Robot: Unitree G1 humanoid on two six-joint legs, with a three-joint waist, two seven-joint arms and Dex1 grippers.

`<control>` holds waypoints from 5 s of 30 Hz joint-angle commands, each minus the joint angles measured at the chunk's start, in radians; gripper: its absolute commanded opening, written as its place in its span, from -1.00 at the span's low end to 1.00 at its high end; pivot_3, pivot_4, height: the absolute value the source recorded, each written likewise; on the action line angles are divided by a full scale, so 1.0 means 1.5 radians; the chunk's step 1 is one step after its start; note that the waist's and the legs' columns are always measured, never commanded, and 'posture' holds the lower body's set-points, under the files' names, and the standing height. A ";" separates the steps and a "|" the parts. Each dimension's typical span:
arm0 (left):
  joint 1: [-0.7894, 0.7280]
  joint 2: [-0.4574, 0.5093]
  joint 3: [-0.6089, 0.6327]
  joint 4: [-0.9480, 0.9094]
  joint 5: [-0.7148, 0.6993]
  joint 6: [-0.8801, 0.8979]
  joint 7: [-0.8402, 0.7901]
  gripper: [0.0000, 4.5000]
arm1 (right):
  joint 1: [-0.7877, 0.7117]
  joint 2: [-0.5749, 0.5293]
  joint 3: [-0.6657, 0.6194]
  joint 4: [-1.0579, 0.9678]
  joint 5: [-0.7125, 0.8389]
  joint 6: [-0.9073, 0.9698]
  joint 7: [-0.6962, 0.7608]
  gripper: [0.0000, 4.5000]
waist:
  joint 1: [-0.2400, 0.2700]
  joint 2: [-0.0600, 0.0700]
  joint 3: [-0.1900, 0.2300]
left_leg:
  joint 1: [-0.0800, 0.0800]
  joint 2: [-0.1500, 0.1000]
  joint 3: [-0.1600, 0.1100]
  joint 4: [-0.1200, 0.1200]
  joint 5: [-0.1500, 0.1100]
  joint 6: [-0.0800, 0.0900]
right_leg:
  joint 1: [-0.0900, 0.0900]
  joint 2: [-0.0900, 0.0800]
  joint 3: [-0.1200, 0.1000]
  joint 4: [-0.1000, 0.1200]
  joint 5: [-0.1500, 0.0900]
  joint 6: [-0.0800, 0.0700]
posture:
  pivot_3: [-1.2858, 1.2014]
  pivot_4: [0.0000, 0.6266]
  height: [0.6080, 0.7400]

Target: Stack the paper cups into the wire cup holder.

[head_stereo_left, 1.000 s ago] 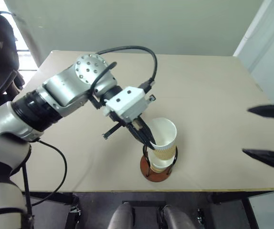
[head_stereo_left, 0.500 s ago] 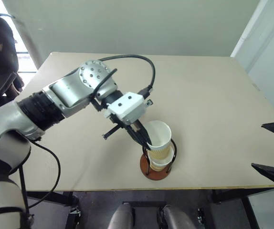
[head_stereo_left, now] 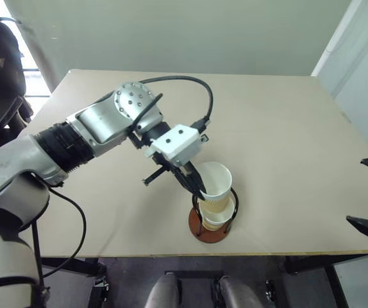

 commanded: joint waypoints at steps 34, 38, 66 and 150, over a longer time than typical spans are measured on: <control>0.121 -0.107 0.408 0.495 0.348 0.014 -0.021 0.98 | -0.096 -0.052 0.192 0.040 -0.031 -0.067 -0.037 1.00 | 0.013 0.002 -0.001 | -0.003 0.000 -0.001 0.002 -0.001 0.002 | -0.002 0.000 0.000 -0.001 0.002 0.005 | 0.03 -0.52 1.00; 0.126 -0.174 0.444 0.554 0.411 -0.021 -0.005 0.98 | -0.112 -0.050 0.212 0.037 -0.039 -0.070 -0.047 1.00 | 0.014 0.001 -0.001 | -0.004 -0.001 -0.001 0.004 -0.002 0.004 | -0.002 -0.001 0.000 -0.001 0.003 0.006 | 0.03 -0.52 1.00; 0.141 -0.233 0.542 0.609 0.620 -0.095 -0.017 -1.00 | -0.129 -0.046 0.235 0.033 -0.068 -0.071 -0.053 1.00 | 0.009 0.001 -0.001 | -0.004 -0.005 0.000 0.010 -0.003 0.007 | -0.001 -0.001 0.005 -0.001 0.004 0.011 | 0.03 -0.52 1.00; -0.014 -0.125 0.084 0.148 0.076 -0.015 -0.024 0.99 | -0.032 -0.033 0.159 -0.014 -0.180 -0.064 0.030 1.00 | 0.004 0.005 -0.001 | -0.005 -0.009 0.002 0.011 -0.006 0.010 | -0.001 -0.003 0.011 -0.002 0.003 0.014 | 0.03 -0.52 1.00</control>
